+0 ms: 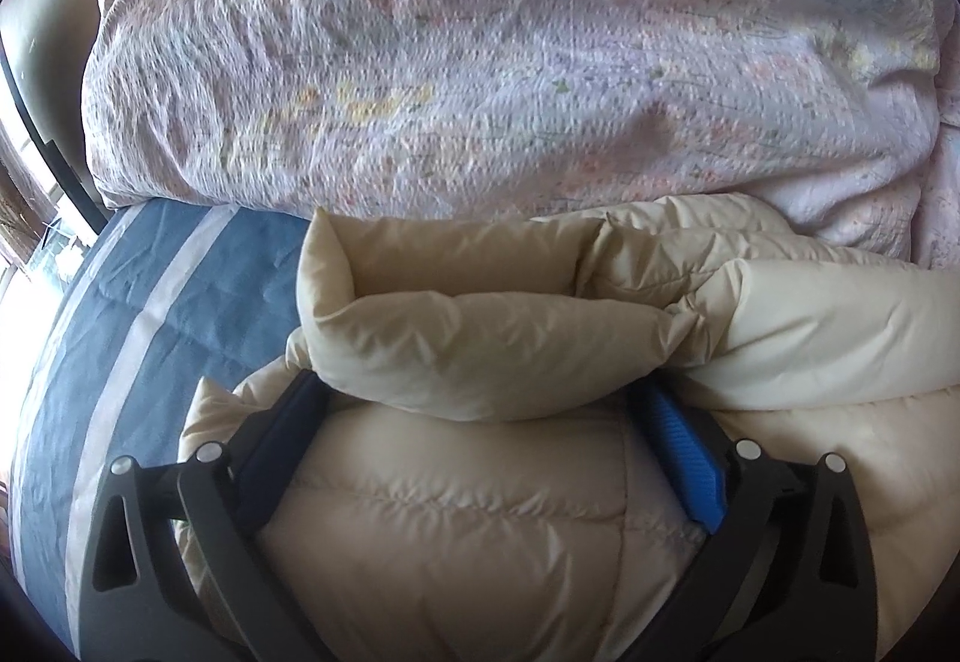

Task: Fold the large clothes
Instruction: 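Press the folded jacket edge flat with both grippers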

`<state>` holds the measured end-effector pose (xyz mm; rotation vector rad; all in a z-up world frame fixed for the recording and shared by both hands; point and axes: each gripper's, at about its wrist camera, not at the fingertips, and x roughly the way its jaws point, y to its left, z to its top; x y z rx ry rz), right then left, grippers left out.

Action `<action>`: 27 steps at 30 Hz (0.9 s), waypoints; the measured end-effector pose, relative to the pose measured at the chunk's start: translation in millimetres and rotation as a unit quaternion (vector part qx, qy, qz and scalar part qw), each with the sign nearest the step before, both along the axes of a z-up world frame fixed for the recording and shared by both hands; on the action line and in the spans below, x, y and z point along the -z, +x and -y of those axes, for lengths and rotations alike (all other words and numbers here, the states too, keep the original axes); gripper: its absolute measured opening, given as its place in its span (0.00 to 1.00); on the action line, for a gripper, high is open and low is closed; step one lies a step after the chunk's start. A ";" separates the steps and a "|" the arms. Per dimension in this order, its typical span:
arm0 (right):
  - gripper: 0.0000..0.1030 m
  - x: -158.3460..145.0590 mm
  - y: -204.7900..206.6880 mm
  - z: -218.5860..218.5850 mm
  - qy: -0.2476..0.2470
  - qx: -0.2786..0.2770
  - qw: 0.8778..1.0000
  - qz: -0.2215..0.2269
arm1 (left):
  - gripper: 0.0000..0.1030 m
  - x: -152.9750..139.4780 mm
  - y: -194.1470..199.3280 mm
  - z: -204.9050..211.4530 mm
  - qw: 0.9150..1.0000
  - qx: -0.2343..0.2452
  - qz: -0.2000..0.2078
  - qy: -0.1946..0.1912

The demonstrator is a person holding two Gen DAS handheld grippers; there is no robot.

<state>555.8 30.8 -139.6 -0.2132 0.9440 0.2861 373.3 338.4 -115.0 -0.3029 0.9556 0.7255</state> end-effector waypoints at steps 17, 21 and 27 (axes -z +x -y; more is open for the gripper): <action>0.83 2.2 5.2 -1.3 0.002 0.003 1.000 -0.005 | 0.98 -1.7 2.3 6.2 1.000 -0.001 -0.002 0.002; 0.83 2.4 7.0 -1.0 -0.001 0.006 1.000 -0.009 | 0.98 -5.5 2.9 9.2 1.000 0.000 -0.006 0.003; 0.84 -16.4 9.9 10.5 -0.001 0.011 0.998 -0.055 | 0.98 -23.9 -8.5 13.0 1.000 0.008 -0.024 -0.010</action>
